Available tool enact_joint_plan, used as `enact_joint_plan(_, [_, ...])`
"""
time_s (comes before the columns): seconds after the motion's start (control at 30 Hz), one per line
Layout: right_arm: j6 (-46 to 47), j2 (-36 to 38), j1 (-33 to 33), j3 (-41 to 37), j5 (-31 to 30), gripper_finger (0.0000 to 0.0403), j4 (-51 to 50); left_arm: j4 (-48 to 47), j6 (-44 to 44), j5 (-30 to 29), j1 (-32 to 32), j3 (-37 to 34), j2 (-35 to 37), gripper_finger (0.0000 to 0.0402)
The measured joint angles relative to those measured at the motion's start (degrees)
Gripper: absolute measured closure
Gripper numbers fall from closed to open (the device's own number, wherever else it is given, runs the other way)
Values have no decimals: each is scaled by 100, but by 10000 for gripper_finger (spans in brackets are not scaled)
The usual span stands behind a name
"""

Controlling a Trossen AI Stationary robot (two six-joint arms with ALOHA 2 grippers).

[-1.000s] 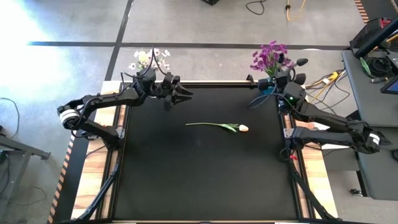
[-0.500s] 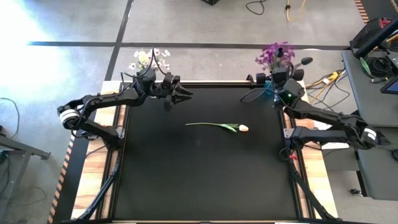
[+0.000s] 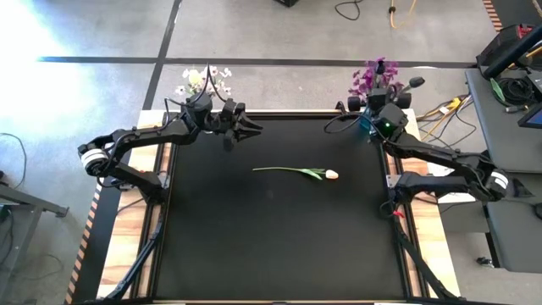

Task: Sort flowers into vase by color
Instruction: Put the black flower into the blue vase

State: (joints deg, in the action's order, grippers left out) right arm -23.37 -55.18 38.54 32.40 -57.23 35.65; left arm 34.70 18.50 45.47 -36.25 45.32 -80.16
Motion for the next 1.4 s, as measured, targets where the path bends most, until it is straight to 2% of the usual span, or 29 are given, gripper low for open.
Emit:
enact_joint_plan(0.27, [-138,-34,14,0,-906,390,-64,-2,-2,-1,0,0,0,323])
enact_joint_plan(0.77, [166,-13,-30,169,-823,390,-558,-1,-2,-1,2,0,0,322])
enact_joint_plan(1.07, [1597,-5,-71,566,-311,390,-2116,-1,2,0,4,0,0,322])
enact_joint_plan(1.23, [2768,-9,-283,900,592,390,-2926,-12,221,8,2,0,0,322])
enact_joint_plan(1.4, [4152,-103,-702,1110,1817,391,-2976,-39,332,53,-9,0,17,322])
